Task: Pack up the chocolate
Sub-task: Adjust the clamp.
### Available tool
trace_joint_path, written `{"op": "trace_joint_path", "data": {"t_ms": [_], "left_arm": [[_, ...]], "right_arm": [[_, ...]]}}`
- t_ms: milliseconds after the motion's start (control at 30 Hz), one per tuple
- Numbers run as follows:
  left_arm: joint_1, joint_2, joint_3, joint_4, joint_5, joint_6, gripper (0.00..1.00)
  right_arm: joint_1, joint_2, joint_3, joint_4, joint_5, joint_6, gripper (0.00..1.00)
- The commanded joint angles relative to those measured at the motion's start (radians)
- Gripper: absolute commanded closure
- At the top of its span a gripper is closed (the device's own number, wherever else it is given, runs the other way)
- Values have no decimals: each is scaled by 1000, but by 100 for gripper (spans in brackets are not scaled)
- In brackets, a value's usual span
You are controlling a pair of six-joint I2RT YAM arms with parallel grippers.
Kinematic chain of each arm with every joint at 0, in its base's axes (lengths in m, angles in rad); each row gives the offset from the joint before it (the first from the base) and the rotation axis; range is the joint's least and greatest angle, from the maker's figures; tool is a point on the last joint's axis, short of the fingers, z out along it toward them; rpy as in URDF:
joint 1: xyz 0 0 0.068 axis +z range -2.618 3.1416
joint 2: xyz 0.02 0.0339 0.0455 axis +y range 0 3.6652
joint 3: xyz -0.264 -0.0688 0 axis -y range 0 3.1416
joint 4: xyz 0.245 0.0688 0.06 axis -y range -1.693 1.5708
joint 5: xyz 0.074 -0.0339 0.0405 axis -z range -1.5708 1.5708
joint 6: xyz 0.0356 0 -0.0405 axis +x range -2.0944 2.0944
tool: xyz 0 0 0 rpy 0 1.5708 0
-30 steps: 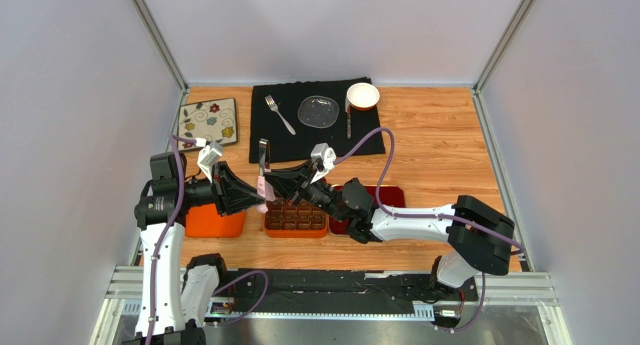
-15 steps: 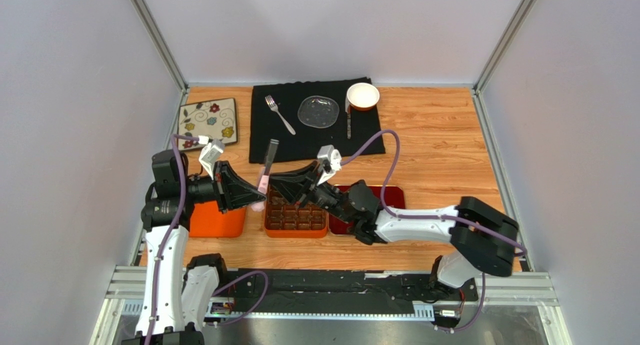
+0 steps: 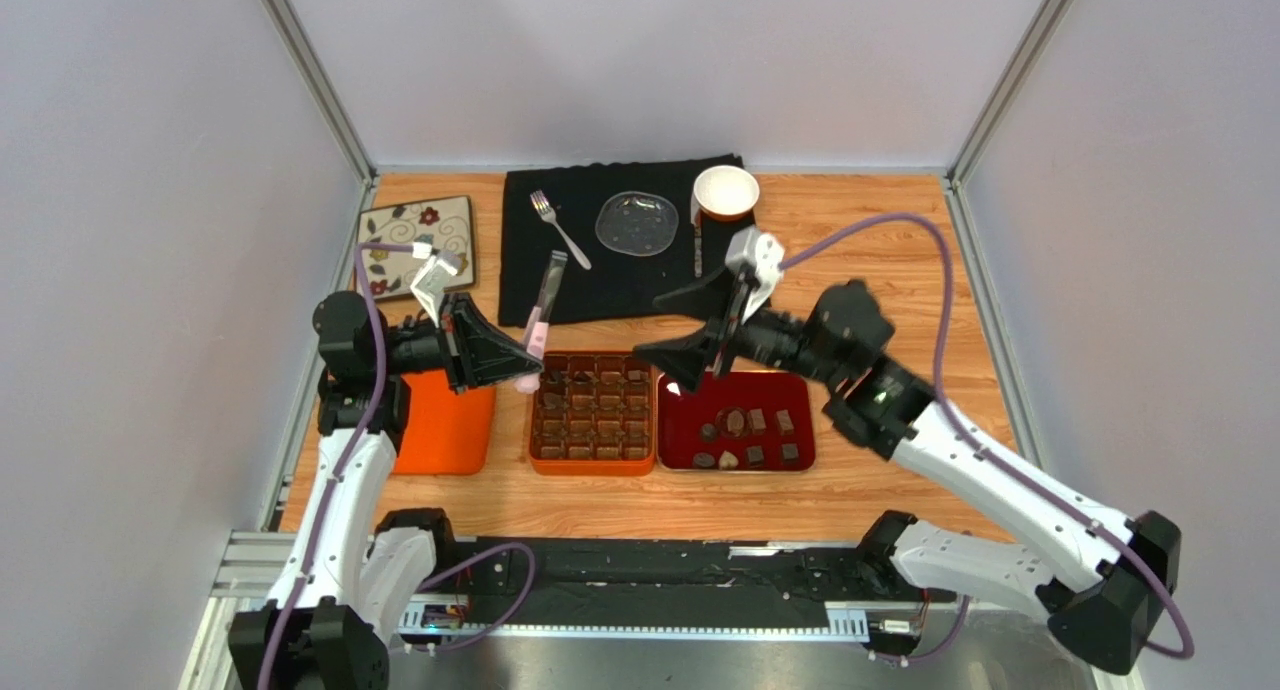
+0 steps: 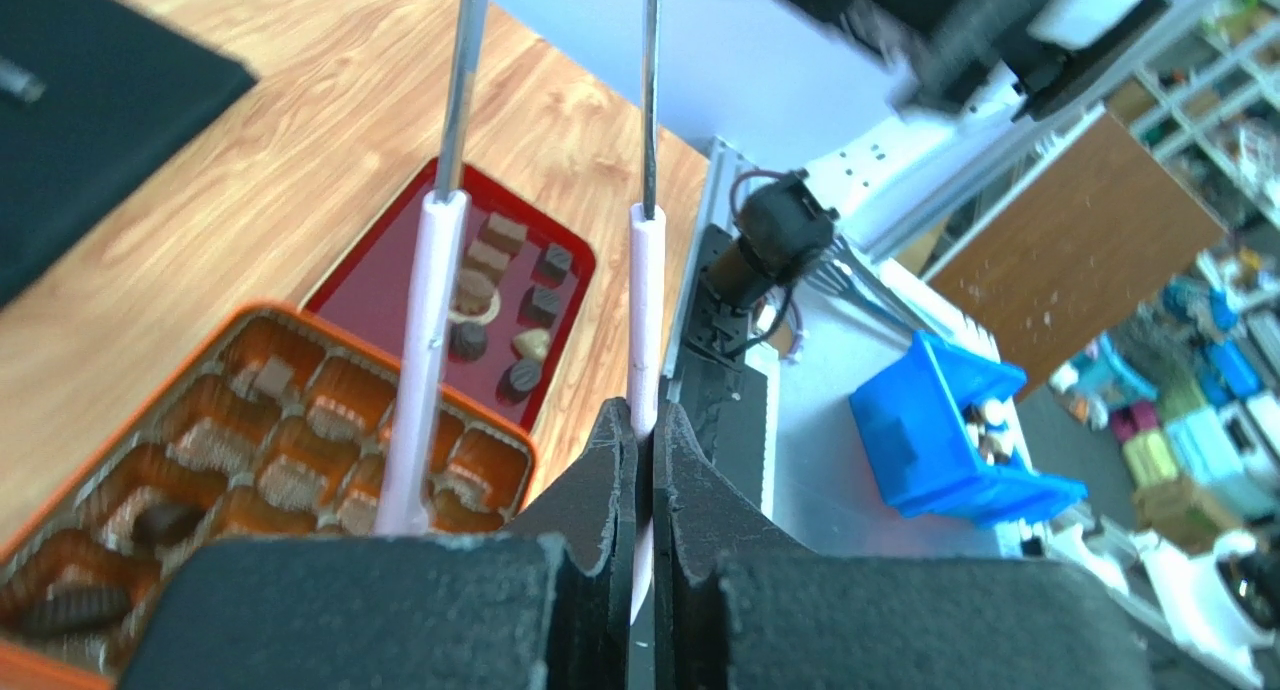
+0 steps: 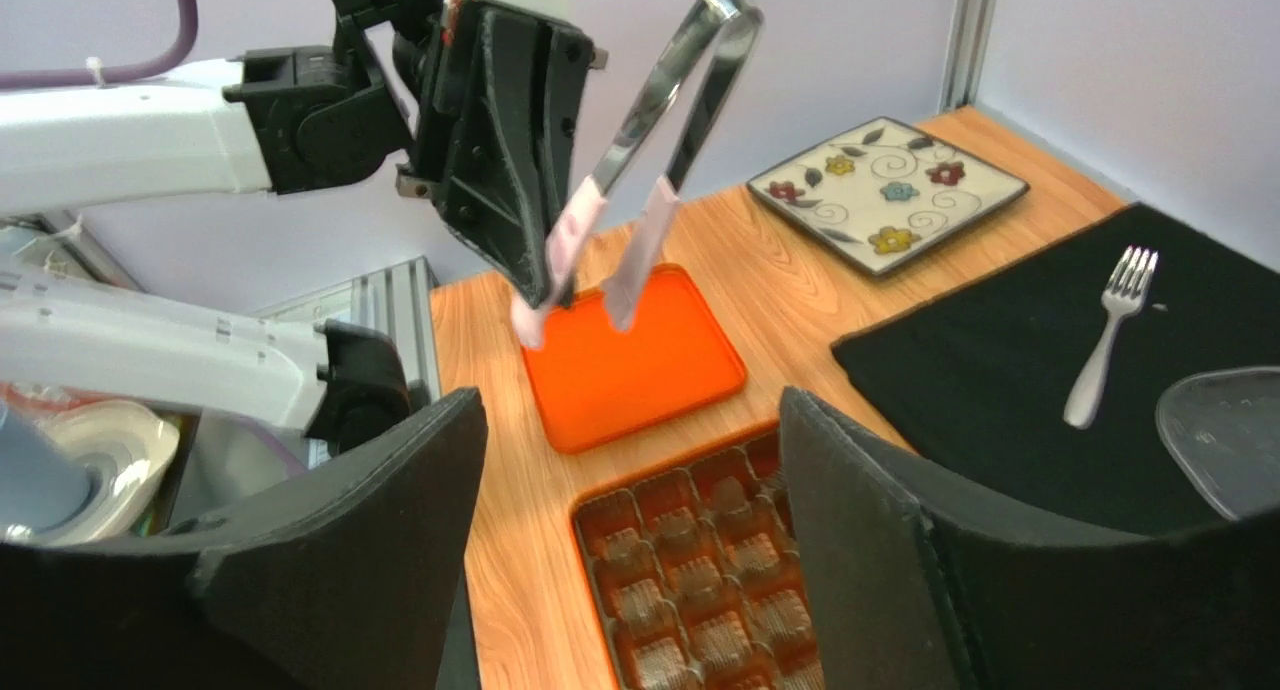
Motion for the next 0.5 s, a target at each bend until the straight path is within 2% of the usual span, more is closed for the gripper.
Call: {"op": "trace_joint_path", "data": {"t_ms": [0,67,100,133,167,200,300,367,400,433,467], "left_arm": [[-140,43,49,284,282,-142,100],[-240,92,67,332,261,-195,100],[-271,169,113,364,255,-231,100],[-312,210,143,480,246,-350,100],[-317,255,179,531,209,-409,100],[-317,340,270,541,183,-475,100],[-314,502,460,541,129,-636,100],[-313,537,524,536,80,-662,100],[-317,566,606,504,66,-615,100],[-325,583,674,259,57,-516,100],[-326,602,884,-6,-12,-336,100]], "right_arm": [[-199,18,343,-568,-485,-133,21],[-240,106,479,-698,-536,-173,18],[-247,139,542,-821,-539,-186,11],[-247,209,661,-876,-535,-218,6],[-250,234,704,-917,-533,-220,1],[-250,254,729,-949,-538,-214,0],[-245,226,691,-896,-545,-165,0],[-244,140,586,-835,-545,-137,0],[-244,112,553,-782,-545,-128,0],[-244,83,503,-769,-542,-126,0],[-245,45,493,-779,-532,-131,0]]}}
